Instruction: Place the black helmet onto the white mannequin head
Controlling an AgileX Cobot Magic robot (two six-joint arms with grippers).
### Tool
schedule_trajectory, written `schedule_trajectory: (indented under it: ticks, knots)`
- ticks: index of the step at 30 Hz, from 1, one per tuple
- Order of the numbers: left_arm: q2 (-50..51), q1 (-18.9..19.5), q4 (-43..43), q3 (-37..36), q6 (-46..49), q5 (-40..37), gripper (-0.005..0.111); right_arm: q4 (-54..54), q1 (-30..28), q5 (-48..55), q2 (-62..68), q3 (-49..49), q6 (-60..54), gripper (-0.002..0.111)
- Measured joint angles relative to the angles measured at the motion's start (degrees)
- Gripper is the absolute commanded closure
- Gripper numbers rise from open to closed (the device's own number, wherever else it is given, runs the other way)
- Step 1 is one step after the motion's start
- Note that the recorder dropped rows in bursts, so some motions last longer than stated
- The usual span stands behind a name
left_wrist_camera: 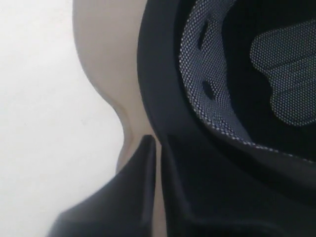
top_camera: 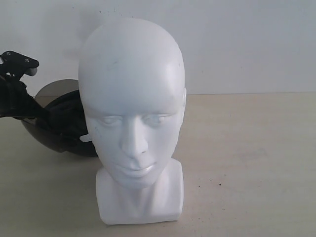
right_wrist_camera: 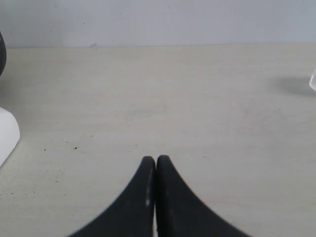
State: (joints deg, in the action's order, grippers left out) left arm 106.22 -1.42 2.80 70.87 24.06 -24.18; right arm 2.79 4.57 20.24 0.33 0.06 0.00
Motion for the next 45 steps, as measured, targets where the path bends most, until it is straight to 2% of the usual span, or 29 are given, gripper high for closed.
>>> schedule_trajectory:
  ticks: [10,15,18,19,22,25,27,31,37,39,41,45]
  knots:
    - [-3.8,0.0,0.3,0.0,1.8,-0.1,0.102,0.0,0.0,0.0,0.0,0.0,0.0,0.108]
    - [-5.5,0.0,4.4,0.0,9.7,0.0,0.102,0.0,0.0,0.0,0.0,0.0,0.0,0.108]
    - [-7.0,0.1,16.0,0.3,26.8,-2.9,0.102,0.0,0.0,0.0,0.0,0.0,0.0,0.108]
    - [-7.5,0.1,22.8,0.9,37.1,-6.0,0.102,0.0,0.0,0.0,0.0,0.0,0.0,0.108]
    - [-7.8,0.2,37.3,3.5,58.2,-19.8,0.102,0.0,0.0,0.0,0.0,0.0,0.0,0.108]
    - [-7.8,0.2,43.3,7.2,67.5,-29.2,0.102,0.0,0.0,0.0,0.0,0.0,0.0,0.108]
    - [-7.8,0.2,42.8,9.8,69.1,-32.2,0.102,0.0,0.0,0.0,0.0,0.0,0.0,0.108]
    - [-7.8,0.2,35.9,14.1,68.7,-37.9,0.102,0.0,0.0,0.0,0.0,0.0,0.0,0.108]
    - [-7.8,0.2,31.0,15.0,64.8,-41.8,0.102,0.0,0.0,0.0,0.0,0.0,0.0,0.108]
    - [-7.8,0.2,30.9,15.0,63.8,-42.0,0.097,0.0,0.0,0.0,0.0,0.0,0.0,0.108]
    - [-7.8,0.2,30.8,15.0,62.5,-42.1,0.086,0.0,0.0,0.0,0.0,0.0,0.0,0.108]
    - [-7.8,0.2,30.8,15.0,59.4,-42.2,0.048,0.0,0.0,0.0,0.0,0.0,0.0,0.108]
